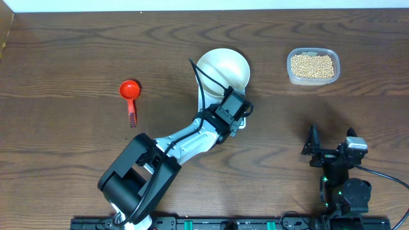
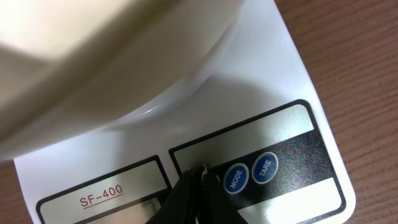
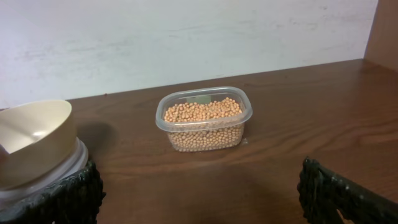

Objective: Scoop item into bowl and weigh 50g on scale

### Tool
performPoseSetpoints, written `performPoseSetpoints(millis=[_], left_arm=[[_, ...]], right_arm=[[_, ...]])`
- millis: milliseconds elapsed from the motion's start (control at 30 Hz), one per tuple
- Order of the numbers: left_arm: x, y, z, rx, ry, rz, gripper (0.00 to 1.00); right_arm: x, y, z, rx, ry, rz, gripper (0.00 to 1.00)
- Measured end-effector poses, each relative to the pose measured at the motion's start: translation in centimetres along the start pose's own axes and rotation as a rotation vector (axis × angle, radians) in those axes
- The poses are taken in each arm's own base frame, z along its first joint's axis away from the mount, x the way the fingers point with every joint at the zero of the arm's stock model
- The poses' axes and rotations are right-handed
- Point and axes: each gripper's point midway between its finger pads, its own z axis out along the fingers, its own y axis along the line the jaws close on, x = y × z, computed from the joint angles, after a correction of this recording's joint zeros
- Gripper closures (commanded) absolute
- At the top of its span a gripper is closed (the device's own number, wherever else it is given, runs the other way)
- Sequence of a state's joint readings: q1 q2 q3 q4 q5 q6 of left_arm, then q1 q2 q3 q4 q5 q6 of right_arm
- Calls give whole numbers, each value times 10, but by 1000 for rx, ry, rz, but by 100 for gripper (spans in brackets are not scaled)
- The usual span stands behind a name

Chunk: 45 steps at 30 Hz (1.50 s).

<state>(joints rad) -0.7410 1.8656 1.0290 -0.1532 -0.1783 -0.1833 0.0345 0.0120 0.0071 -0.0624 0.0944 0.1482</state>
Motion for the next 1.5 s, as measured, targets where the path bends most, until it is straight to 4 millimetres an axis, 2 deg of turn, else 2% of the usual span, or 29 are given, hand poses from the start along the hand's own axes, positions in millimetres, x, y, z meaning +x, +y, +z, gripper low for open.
performPoseSetpoints(millis=[367, 1500], left_arm=[[-1, -5, 0, 28, -2, -2, 93], [2, -3, 1, 16, 13, -3, 93]], right_arm=[[0, 0, 0, 0, 0, 0, 1], [0, 0, 0, 0, 0, 0, 1]])
